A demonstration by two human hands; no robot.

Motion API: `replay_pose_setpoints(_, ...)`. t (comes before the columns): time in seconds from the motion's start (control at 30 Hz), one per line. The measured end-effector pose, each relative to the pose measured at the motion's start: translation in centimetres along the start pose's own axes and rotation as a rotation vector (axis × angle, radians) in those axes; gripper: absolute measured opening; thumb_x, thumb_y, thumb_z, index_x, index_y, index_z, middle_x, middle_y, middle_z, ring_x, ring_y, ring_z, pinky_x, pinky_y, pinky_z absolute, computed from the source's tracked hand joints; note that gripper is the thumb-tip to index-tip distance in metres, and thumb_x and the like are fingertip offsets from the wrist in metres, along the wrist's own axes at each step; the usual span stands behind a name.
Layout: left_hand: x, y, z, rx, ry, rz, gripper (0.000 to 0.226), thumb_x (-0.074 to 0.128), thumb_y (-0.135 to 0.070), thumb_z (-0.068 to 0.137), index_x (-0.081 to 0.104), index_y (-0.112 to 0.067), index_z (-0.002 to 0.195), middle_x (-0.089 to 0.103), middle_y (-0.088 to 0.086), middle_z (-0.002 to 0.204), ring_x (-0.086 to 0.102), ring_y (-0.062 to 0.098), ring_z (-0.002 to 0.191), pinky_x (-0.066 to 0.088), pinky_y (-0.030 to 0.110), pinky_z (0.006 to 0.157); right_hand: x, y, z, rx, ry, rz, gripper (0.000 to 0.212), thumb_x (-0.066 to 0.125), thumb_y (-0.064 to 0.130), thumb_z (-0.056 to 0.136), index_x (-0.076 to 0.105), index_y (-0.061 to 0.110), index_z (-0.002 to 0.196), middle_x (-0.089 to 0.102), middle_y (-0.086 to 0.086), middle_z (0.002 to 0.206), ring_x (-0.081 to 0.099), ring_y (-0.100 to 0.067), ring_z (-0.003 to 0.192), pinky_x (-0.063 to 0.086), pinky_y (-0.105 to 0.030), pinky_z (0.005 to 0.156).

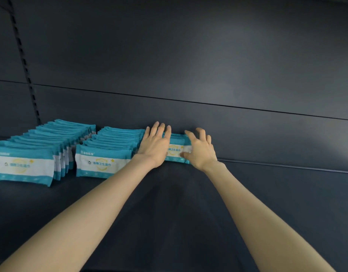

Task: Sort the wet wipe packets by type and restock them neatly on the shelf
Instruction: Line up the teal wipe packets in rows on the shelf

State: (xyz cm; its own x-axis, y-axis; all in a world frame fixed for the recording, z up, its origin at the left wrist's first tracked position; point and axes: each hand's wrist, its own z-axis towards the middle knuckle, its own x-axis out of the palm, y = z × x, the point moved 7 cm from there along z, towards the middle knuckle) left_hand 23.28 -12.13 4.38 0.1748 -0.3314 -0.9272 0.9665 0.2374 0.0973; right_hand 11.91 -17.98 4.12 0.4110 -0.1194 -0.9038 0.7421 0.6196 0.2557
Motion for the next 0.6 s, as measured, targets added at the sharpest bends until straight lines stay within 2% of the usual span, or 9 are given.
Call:
replay_pose_setpoints(0.1,-4.2,-0.1,-2.3,0.011,-0.110,-0.162,0.059,0.053,-0.024,0.095,0.026,-0.009,0.146,0.031,0.011,0.149,0.024,0.029,0.140,0.024,0.039,0.113,-3.4,1.4,-1.8,0.007,-0.110,0.107,0.057,0.061,0.029,0.091,0.038,0.018,0.142,0.016,-0.007,0.155,0.022,-0.030,0.136,0.034,-0.041,0.106)
replay_pose_setpoints(0.17,-7.2,0.2,-4.4,0.006,-0.194,-0.268,0.047,0.052,-0.025,0.095,0.038,-0.012,0.138,0.049,0.009,0.135,0.045,0.028,0.124,0.039,0.042,0.100,-5.8,2.5,-3.8,0.010,-0.191,0.161,0.046,0.057,0.028,0.094,0.046,0.015,0.136,0.022,-0.005,0.153,0.026,-0.027,0.136,0.037,-0.039,0.101)
replay_pose_setpoints(0.23,-9.7,0.7,-7.3,0.006,-0.265,-0.372,0.038,0.052,-0.026,0.095,0.047,-0.015,0.131,0.059,0.005,0.122,0.056,0.027,0.110,0.046,0.043,0.089,-7.9,3.6,-6.6,-0.003,-0.266,0.175,0.037,0.054,0.028,0.096,0.052,0.013,0.129,0.030,-0.002,0.150,0.031,-0.023,0.133,0.039,-0.034,0.094)
replay_pose_setpoints(0.33,-12.2,0.8,-12.7,0.061,-0.380,-0.511,0.027,0.057,-0.026,0.093,0.057,-0.017,0.119,0.067,-0.001,0.106,0.063,0.022,0.097,0.051,0.044,0.082,-9.9,5.2,-11.9,-0.054,-0.400,0.196,0.028,0.053,0.026,0.096,0.059,0.011,0.120,0.048,-0.001,0.133,0.047,-0.021,0.118,0.042,-0.031,0.084)
replay_pose_setpoints(0.43,-12.9,0.5,-19.3,0.105,-0.458,-0.643,0.018,0.062,-0.021,0.090,0.064,-0.014,0.106,0.068,-0.005,0.085,0.066,0.016,0.078,0.053,0.042,0.074,-9.9,6.6,-18.1,-0.103,-0.485,0.257,0.022,0.056,0.024,0.094,0.065,0.009,0.107,0.061,-0.001,0.110,0.059,-0.021,0.098,0.050,-0.038,0.079)
replay_pose_setpoints(0.5,-12.2,0.1,-23.9,0.094,-0.458,-0.693,0.016,0.061,-0.024,0.089,0.066,-0.014,0.101,0.068,-0.007,0.079,0.066,0.014,0.072,0.055,0.040,0.069,-9.1,7.3,-22.5,-0.110,-0.500,0.301,0.020,0.056,0.024,0.093,0.067,0.009,0.100,0.064,0.000,0.100,0.062,-0.022,0.090,0.051,-0.042,0.073)
replay_pose_setpoints(0.6,-9.5,-0.8,-30.0,0.070,-0.394,-0.750,0.026,0.054,-0.034,0.086,0.067,-0.014,0.096,0.069,-0.008,0.076,0.067,0.013,0.068,0.056,0.037,0.065,-6.4,7.6,-29.2,-0.097,-0.471,0.358,0.021,0.054,0.027,0.091,0.067,0.010,0.094,0.064,0.001,0.093,0.063,-0.019,0.084,0.051,-0.036,0.067)
